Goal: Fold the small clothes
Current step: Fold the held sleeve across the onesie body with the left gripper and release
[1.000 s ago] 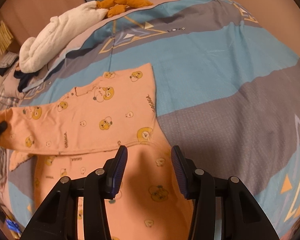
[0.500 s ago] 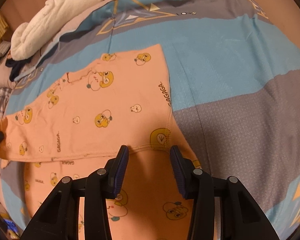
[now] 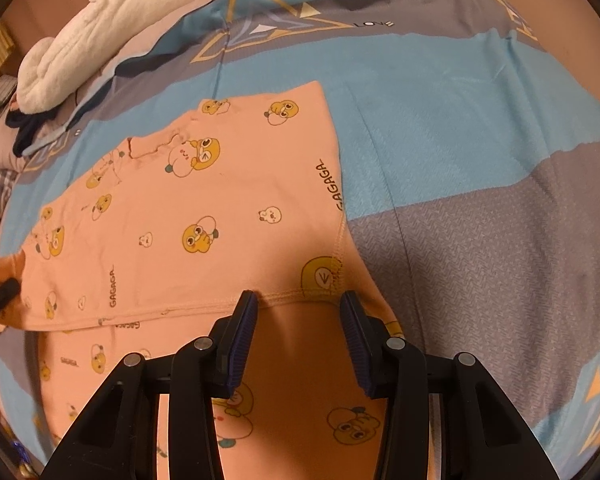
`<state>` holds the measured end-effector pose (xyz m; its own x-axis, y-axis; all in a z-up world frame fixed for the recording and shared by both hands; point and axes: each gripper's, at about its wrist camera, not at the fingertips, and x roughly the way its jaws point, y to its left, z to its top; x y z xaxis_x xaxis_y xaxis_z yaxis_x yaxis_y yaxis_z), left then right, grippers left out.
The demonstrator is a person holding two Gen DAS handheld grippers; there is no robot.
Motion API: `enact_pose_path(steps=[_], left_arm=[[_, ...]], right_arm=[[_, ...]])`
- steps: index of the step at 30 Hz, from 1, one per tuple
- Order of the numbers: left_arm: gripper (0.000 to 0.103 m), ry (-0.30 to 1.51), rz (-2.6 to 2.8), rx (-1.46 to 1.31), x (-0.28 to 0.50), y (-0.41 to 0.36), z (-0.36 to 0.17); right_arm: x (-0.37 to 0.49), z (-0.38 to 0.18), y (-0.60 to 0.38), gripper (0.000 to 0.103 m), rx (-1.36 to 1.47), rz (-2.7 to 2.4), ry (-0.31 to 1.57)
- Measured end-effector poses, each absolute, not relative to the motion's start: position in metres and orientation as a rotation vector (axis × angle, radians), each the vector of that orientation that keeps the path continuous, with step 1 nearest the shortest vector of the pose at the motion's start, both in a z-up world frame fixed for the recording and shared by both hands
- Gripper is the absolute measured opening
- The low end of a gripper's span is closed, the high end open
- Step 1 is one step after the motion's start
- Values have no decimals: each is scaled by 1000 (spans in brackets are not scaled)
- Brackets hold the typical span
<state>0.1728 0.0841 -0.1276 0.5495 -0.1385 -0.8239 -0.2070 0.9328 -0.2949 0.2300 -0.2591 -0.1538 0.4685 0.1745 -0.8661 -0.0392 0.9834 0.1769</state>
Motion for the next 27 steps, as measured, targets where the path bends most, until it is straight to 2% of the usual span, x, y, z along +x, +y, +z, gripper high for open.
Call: enact_pose_path(steps=[20, 27], left_arm=[[11, 1066, 70, -390, 172, 92, -155], [17, 1084, 80, -398, 173, 95, -162]], right_arm=[[231, -156, -256, 45, 124, 119, 1081], [232, -157, -254, 45, 113, 114, 1080]])
